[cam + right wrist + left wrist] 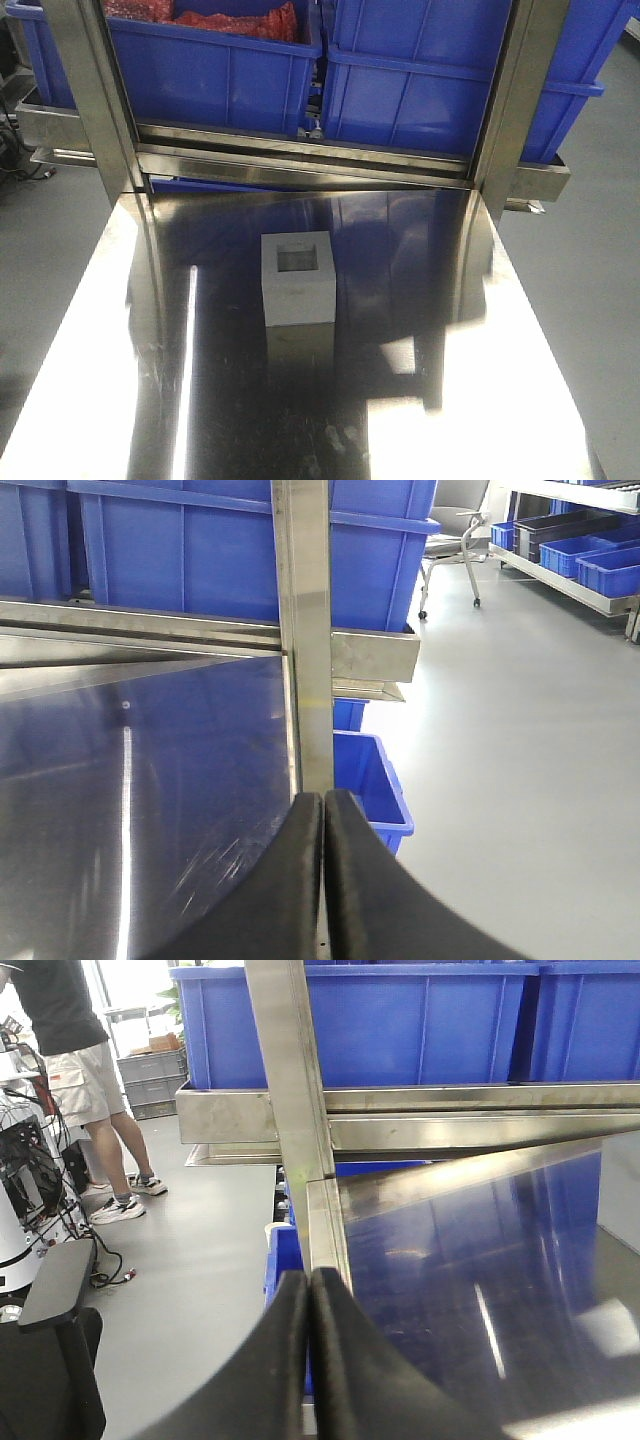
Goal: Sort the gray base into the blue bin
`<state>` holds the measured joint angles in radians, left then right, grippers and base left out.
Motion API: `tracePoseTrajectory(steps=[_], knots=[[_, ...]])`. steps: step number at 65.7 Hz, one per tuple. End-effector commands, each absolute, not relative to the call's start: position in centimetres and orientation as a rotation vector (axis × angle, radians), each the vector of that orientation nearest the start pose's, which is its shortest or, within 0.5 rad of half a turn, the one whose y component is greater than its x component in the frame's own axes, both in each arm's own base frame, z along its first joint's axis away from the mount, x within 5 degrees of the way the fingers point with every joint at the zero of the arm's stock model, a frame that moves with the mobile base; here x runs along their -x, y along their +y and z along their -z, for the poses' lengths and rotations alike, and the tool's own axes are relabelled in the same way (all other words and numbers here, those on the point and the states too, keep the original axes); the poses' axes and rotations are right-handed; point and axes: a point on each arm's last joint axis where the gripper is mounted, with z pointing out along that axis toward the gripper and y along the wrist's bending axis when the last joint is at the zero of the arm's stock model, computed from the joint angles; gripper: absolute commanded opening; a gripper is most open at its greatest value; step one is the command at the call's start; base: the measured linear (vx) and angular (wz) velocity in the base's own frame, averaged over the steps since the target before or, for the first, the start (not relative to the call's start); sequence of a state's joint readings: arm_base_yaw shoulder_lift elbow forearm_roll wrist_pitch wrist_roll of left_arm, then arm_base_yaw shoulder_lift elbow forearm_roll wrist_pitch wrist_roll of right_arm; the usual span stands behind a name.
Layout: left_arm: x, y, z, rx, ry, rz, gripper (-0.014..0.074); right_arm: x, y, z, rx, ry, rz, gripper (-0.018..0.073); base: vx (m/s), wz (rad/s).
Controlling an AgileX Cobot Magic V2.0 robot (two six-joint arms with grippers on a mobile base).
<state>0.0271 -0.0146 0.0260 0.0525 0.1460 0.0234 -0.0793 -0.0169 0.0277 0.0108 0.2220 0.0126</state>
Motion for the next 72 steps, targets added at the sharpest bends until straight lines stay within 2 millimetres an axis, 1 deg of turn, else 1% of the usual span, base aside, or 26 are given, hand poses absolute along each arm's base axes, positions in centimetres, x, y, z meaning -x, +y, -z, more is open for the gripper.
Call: tracePoseTrajectory(steps=[1, 72], knots=[[-5.45, 0.17, -20.70, -0.031, 1.526, -0.078, -0.0006, -5.62, -0.44, -19.08, -0.069, 1.645, 0.056, -0.0005, 0.00, 0.00], [-5.45, 0.16, -20.73, -0.031, 1.524, -0.078, -0.0006, -5.62, -0.44, -19.08, -0.069, 1.645, 0.056, -0.0005, 0.00, 0.00]])
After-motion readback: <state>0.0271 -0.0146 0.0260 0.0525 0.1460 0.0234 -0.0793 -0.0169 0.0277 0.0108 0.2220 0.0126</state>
